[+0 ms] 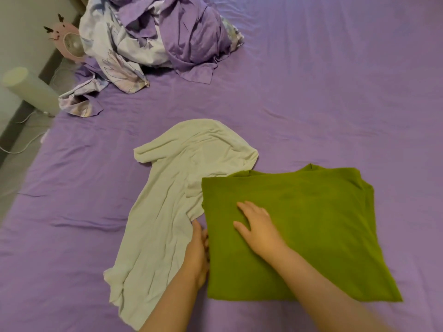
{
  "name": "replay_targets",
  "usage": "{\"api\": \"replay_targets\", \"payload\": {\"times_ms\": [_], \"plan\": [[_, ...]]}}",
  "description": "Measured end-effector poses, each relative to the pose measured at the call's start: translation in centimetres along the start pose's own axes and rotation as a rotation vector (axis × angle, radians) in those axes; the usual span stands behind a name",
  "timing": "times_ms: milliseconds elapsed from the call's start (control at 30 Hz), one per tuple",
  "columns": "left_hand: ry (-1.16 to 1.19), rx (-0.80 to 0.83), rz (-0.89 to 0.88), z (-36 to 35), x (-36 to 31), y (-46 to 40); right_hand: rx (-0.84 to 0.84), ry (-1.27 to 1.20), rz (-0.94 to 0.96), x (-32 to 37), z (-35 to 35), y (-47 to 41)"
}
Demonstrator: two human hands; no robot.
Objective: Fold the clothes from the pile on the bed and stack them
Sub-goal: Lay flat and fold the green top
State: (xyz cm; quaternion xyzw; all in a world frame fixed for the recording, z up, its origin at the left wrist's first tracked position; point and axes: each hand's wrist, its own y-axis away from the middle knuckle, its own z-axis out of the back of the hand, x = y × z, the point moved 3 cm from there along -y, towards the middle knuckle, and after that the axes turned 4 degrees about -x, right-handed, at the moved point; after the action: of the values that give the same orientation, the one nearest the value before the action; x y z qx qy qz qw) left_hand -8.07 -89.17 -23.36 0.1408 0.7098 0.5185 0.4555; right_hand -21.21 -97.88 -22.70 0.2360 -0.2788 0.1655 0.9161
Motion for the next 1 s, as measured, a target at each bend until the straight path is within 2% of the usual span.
{"api": "replay_targets", "payload": {"times_ms": [100, 200, 333, 467, 567, 833, 1000], "plan": [[-0.016, 0.038, 0.074, 1.6, 1.9, 1.6, 0.001, -0.068, 0.02, 3.9, -1.8, -1.7], [-0.093, 0.095, 0.14, 3.5, 4.4, 2.9, 0.04, 0.088, -0.056, 6.2, -3.6, -3.3], [-0.049, 0.114, 0.14, 5.0, 5.8, 3.6, 0.008, 0.306, -0.196, 7.5, -4.9, -4.1], [0.012, 0.135, 0.143, 5.0, 6.1, 4.0, -0.053, 0.311, -0.23, 6.7, -5.0, -4.2], [0.038, 0.188, 0.125, 4.7, 6.0, 4.5, -0.049, 0.173, -0.231, 5.6, -3.7, -4.8], [0.091, 0.294, 0.017, 1.5, 5.5, 6.2, -0.161, -0.661, -0.263, 0.3, 3.1, -2.1], [0.055, 0.369, -0.013, -4.6, 6.2, 8.2, -0.197, -0.844, -0.218, -3.4, 8.3, 0.2]]}}
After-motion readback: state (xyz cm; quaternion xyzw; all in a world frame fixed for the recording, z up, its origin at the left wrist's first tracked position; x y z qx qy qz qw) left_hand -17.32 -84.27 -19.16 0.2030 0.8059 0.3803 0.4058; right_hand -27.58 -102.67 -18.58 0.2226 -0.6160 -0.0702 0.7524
